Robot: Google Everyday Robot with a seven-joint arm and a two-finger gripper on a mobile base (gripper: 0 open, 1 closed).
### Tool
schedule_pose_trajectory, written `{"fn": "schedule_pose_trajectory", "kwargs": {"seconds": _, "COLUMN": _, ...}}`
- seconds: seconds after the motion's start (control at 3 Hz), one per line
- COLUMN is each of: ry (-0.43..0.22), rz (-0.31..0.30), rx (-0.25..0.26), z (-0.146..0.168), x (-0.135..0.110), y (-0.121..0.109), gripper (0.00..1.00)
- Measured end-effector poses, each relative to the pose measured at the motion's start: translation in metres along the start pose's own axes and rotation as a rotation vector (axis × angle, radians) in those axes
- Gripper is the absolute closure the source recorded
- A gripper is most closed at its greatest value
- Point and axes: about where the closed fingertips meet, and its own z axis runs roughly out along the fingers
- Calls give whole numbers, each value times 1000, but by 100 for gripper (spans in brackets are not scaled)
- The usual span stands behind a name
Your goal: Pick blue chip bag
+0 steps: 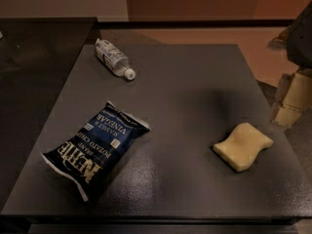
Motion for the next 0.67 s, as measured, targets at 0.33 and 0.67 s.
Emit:
{"fn": "schedule_pose_trajectory", "kwargs": {"seconds": 0.33, "ry": 0, "rz": 0, "rx": 0, "z": 0, "x": 0, "y": 0, "gripper": 0}}
{"fn": "schedule_pose_trajectory", "kwargs": {"seconds": 0.67, "ry": -22, "rz": -49, "rx": -12, "z": 10, "x": -17, "y": 4, "gripper": 0}}
